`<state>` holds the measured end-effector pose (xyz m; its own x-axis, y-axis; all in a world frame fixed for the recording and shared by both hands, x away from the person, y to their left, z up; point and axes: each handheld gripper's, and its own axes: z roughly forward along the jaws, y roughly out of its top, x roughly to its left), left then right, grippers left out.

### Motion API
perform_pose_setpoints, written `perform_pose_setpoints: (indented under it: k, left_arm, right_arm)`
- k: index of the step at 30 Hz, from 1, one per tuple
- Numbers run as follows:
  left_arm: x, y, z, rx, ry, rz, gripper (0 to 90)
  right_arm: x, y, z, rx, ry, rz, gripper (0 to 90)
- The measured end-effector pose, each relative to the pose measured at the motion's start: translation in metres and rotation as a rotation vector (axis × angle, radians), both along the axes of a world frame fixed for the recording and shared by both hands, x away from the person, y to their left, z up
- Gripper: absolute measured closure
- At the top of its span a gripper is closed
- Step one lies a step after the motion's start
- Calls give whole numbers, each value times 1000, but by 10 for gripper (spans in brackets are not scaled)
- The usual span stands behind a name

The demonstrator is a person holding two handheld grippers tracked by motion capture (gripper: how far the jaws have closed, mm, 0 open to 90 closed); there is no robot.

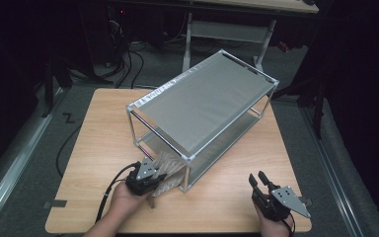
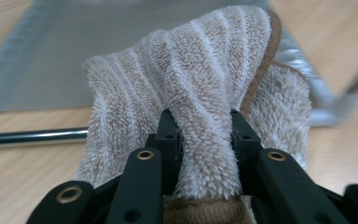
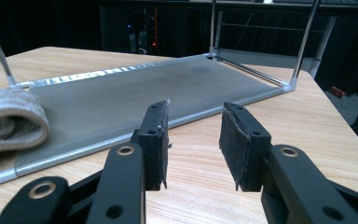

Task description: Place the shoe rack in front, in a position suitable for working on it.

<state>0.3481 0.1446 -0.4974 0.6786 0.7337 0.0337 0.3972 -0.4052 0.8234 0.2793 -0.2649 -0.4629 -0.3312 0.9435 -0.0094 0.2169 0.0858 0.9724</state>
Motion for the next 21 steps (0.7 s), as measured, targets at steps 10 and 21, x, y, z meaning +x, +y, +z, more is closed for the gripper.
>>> perform_pose_setpoints:
  k: [10,21]
  left_arm:
    - [32,44,1,37,-37,176,707]
    - [37,58,1,34,-7,212,703]
  right_arm:
    - [0,-1,0,4,3,-2,623]
    - [0,0,-1,-1,6,0,624]
